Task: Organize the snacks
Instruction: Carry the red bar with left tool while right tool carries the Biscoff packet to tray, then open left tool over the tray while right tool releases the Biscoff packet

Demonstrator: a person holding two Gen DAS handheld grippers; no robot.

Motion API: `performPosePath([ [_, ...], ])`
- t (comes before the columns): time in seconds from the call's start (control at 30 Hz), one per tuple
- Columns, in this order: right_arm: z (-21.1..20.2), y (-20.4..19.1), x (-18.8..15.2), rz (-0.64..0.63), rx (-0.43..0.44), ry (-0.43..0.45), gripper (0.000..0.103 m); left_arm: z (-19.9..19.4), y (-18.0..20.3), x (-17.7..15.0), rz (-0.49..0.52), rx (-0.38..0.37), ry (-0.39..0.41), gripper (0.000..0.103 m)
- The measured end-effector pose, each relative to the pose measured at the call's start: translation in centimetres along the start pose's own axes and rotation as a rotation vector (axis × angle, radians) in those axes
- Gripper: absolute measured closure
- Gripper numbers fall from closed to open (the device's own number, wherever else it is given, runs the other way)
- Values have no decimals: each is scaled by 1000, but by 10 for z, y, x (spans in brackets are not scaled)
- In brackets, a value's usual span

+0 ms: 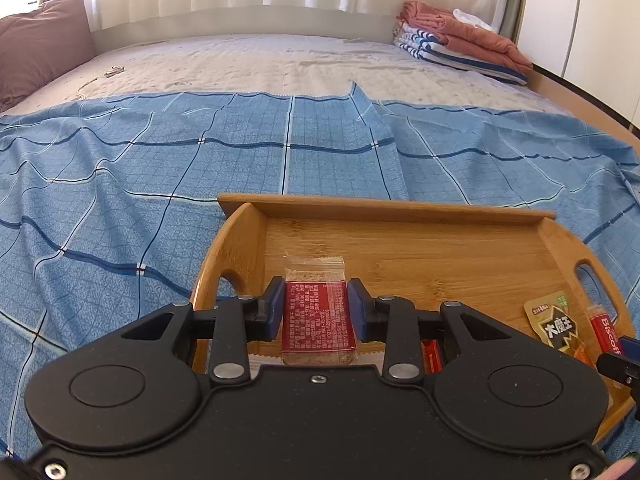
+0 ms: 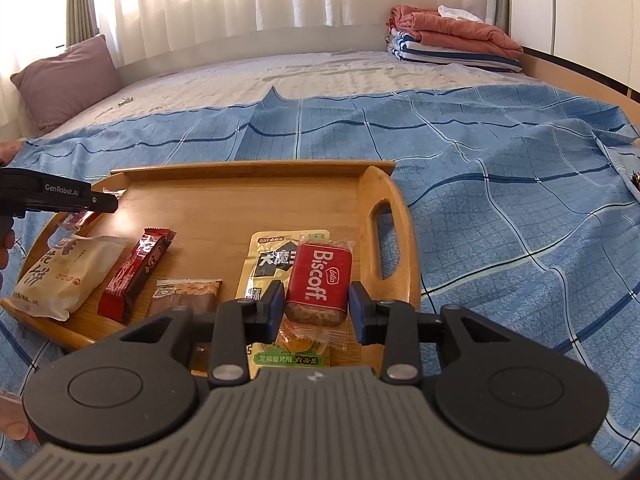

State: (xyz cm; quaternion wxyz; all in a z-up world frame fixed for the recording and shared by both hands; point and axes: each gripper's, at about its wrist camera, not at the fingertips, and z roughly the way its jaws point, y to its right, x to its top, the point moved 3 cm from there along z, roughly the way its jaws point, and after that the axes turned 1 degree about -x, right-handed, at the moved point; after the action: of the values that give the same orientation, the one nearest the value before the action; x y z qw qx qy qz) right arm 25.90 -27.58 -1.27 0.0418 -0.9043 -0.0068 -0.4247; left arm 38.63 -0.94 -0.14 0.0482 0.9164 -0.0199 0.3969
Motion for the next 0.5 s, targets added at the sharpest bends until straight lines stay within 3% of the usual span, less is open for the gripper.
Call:
performPosePath([
  [0.5, 13, 3, -5, 8, 18, -34, 62, 19, 0, -9, 16, 28, -24, 71],
])
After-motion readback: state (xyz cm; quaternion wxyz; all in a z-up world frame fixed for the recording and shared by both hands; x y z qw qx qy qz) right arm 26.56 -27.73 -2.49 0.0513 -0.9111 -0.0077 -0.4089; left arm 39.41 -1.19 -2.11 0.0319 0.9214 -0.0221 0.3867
